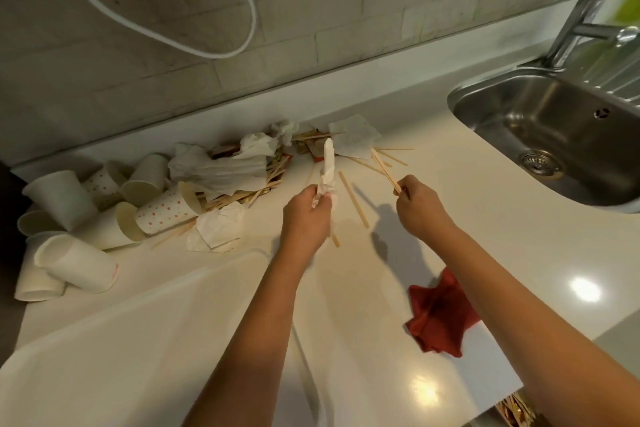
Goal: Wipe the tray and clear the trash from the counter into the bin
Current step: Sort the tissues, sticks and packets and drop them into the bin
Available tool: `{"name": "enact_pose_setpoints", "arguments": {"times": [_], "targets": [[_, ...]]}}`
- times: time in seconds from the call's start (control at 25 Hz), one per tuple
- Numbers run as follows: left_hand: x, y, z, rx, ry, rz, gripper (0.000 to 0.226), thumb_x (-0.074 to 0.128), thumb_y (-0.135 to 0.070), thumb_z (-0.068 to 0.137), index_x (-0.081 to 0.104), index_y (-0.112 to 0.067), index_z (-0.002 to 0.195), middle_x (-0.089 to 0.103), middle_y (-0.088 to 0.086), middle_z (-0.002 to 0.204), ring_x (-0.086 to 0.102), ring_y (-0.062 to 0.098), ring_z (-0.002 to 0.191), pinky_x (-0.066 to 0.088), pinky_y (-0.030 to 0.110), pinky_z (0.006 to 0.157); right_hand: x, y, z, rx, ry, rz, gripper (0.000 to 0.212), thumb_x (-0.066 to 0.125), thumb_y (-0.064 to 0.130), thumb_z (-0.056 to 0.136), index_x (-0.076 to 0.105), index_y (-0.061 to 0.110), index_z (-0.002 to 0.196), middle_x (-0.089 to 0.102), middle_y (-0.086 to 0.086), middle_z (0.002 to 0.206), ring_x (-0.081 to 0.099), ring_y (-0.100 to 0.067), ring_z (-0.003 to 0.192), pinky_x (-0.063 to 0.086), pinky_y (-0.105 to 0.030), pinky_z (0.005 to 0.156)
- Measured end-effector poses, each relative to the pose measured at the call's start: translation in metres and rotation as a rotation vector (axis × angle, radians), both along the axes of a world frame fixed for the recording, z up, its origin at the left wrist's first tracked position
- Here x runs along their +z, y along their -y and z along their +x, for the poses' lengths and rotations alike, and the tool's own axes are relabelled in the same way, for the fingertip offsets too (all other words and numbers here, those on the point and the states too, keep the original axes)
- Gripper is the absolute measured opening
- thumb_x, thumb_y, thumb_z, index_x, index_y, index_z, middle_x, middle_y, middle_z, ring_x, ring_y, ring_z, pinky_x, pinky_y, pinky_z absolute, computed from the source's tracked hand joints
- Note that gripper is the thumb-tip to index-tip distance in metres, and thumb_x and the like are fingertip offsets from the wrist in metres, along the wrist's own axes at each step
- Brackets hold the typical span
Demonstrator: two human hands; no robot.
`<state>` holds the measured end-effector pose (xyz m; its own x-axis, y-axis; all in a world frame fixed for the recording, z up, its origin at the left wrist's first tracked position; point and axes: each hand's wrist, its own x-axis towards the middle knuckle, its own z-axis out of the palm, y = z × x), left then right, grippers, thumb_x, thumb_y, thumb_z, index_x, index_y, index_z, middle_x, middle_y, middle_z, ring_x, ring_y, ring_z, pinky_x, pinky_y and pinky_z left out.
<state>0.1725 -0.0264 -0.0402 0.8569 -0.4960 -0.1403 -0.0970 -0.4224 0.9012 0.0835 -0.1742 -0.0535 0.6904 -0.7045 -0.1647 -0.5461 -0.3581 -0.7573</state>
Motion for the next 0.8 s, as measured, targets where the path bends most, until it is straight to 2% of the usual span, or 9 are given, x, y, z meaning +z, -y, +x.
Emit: {"name": "enact_pose_setpoints", "arguments": {"times": [0.08, 0.2, 0.28, 0.4, 0.48, 0.6, 0.72, 0.8], "targets": [[0.006, 0.010, -0.026, -0.047, -0.188, -0.053, 0.016, 0.043, -0.021, 0.096, 0.058, -0.017, 0.095, 0.058, 0.003, 0.081, 0.049, 0.015, 0.059, 0.036, 0.023, 0.049, 0.001, 0.007, -0.023, -0.033, 0.095, 0.038, 0.024, 0.030, 0.000, 0.091, 0.052, 0.009, 0.091, 0.047, -0.005, 0.074, 0.039, -0.014, 0.056, 0.031, -0.024, 0.049], [0.011, 0.031, -0.072, -0.116, -0.438, -0.134, 0.013, 0.036, -0.015, 0.095, 0.044, -0.020, 0.086, 0.047, 0.002, 0.070, 0.036, 0.006, 0.037, 0.024, 0.014, 0.038, 0.001, 0.021, -0.063, -0.089, 0.194, 0.025, 0.024, 0.033, -0.002, 0.090, 0.054, 0.009, 0.085, 0.047, -0.001, 0.066, 0.040, -0.015, 0.055, 0.032, -0.024, 0.050], [0.013, 0.044, -0.105, -0.180, -0.546, -0.168, 0.016, 0.031, -0.011, 0.094, 0.040, -0.018, 0.083, 0.043, 0.003, 0.067, 0.032, 0.003, 0.033, 0.021, 0.012, 0.035, 0.000, 0.033, -0.090, -0.143, 0.241, 0.009, 0.024, 0.034, -0.001, 0.090, 0.055, 0.009, 0.083, 0.048, 0.000, 0.065, 0.042, -0.014, 0.057, 0.034, -0.024, 0.052], [0.016, 0.063, -0.164, -0.321, -0.607, -0.145, 0.019, 0.032, -0.004, 0.089, 0.043, -0.015, 0.079, 0.039, 0.005, 0.066, 0.036, 0.010, 0.046, 0.025, 0.019, 0.041, -0.007, 0.049, -0.140, -0.199, 0.317, -0.034, 0.022, 0.037, 0.000, 0.091, 0.055, 0.009, 0.083, 0.049, 0.003, 0.065, 0.044, -0.009, 0.059, 0.034, -0.016, 0.053], [0.011, 0.073, -0.192, -0.405, -0.581, -0.086, 0.017, 0.042, -0.005, 0.085, 0.046, -0.016, 0.073, 0.044, 0.005, 0.068, 0.042, 0.016, 0.057, 0.032, 0.024, 0.048, -0.012, 0.053, -0.169, -0.211, 0.409, -0.109, 0.019, 0.040, 0.000, 0.091, 0.053, 0.011, 0.082, 0.050, 0.006, 0.064, 0.046, -0.002, 0.058, 0.033, -0.010, 0.052], [-0.011, 0.094, -0.251, -0.534, -0.571, -0.006, 0.008, 0.054, -0.015, 0.077, 0.056, -0.024, 0.078, 0.056, 0.000, 0.073, 0.052, 0.015, 0.066, 0.040, 0.027, 0.059, -0.031, 0.071, -0.235, -0.453, 0.576, -0.221, 0.019, 0.042, 0.000, 0.091, 0.055, 0.013, 0.087, 0.047, 0.009, 0.064, 0.044, 0.007, 0.054, 0.031, -0.009, 0.051], [-0.046, 0.107, -0.305, -0.606, -0.685, 0.052, 0.009, 0.058, -0.015, 0.085, 0.058, -0.024, 0.088, 0.060, -0.004, 0.079, 0.056, 0.009, 0.066, 0.045, 0.023, 0.058, -0.069, 0.091, -0.306, -0.719, 0.607, -0.224, 0.019, 0.041, 0.004, 0.093, 0.058, 0.010, 0.098, 0.047, 0.010, 0.069, 0.044, 0.008, 0.055, 0.033, -0.010, 0.053], [-0.071, 0.112, -0.335, -0.604, -0.776, 0.136, 0.012, 0.055, -0.015, 0.091, 0.059, -0.025, 0.087, 0.059, -0.005, 0.076, 0.055, 0.002, 0.056, 0.043, 0.016, 0.049, -0.109, 0.094, -0.352, -0.812, 0.504, -0.193, 0.021, 0.040, 0.008, 0.094, 0.060, 0.003, 0.101, 0.049, 0.006, 0.075, 0.046, 0.008, 0.058, 0.034, -0.011, 0.055]]}}
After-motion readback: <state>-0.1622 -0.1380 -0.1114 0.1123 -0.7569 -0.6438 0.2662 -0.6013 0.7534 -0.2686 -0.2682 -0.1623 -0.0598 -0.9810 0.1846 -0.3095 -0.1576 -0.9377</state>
